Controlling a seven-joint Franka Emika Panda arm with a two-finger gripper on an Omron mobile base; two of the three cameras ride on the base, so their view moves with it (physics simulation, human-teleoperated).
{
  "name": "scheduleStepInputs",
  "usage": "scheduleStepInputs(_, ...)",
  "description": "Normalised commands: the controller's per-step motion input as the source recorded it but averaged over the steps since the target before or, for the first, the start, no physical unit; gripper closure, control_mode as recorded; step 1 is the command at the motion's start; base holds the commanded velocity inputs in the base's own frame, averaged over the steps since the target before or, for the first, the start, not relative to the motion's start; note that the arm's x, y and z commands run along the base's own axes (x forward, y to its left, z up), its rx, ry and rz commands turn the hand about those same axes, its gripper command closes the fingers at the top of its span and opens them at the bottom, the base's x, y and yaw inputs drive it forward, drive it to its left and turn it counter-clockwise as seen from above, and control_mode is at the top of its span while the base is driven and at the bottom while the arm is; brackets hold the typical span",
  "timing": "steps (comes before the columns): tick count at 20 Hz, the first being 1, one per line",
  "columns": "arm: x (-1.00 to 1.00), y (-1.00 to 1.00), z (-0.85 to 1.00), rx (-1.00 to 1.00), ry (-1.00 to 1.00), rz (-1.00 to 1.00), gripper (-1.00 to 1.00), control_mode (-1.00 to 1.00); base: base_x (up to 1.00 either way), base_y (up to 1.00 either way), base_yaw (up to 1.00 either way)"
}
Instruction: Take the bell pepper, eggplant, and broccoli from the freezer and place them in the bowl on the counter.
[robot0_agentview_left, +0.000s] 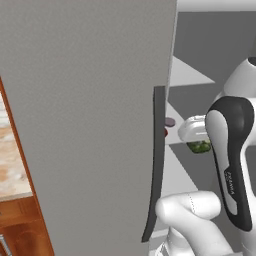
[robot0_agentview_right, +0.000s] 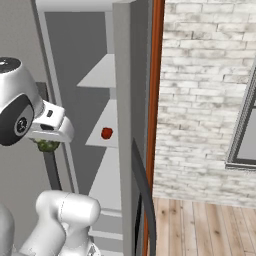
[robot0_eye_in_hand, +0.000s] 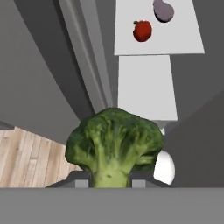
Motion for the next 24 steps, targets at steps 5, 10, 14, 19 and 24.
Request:
scheduleStepInputs(5, 0.00, 0.00, 0.00, 0.00, 0.00, 0.00, 1.00, 1.00, -0.63, 0.44, 0.00)
scheduleStepInputs(10, 0.00, 0.00, 0.00, 0.00, 0.00, 0.00, 1.00, 1.00, -0.07, 0.96, 0.00)
scheduleStepInputs(14, 0.00, 0.00, 0.00, 0.00, 0.00, 0.00, 1.00, 1.00, 0.01, 1.00, 0.00)
scheduleStepInputs(19, 0.00, 0.00, 0.00, 0.00, 0.00, 0.00, 1.00, 1.00, 0.02, 1.00, 0.00)
scheduleStepInputs(24, 0.00, 0.00, 0.00, 0.00, 0.00, 0.00, 1.00, 1.00, 0.09, 1.00, 0.00)
